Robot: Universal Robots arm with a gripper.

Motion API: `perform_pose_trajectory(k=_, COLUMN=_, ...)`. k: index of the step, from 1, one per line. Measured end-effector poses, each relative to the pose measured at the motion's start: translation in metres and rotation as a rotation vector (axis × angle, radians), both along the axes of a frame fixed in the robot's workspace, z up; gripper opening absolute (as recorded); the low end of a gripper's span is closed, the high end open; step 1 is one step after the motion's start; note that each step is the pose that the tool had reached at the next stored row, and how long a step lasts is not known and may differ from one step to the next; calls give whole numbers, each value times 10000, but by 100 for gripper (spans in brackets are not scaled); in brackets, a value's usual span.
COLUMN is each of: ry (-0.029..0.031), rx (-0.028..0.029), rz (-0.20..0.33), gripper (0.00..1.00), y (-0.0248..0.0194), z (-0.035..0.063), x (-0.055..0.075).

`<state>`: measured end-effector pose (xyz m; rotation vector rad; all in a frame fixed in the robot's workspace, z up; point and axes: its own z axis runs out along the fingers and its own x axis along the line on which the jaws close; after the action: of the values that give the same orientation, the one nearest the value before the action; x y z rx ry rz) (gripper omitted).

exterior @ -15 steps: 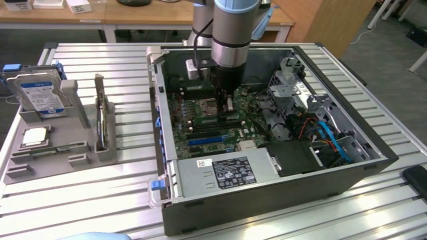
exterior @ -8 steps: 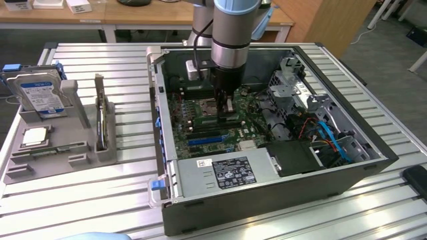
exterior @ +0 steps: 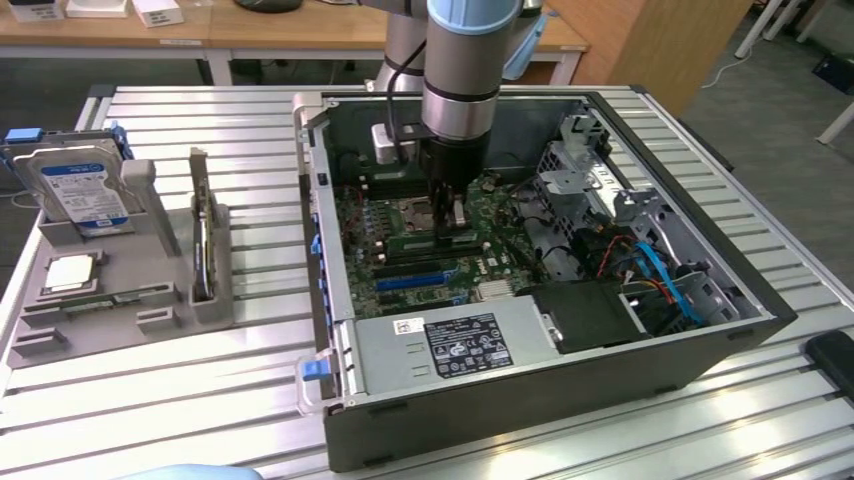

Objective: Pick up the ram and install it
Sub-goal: 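Insert the ram into the slot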

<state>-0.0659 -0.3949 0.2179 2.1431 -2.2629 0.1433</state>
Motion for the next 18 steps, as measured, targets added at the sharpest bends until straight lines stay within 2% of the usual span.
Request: perform_pose_trajectory(k=18, ry=0, rx=0, rz=8, gripper=14, y=-1, z=-18, x=1)
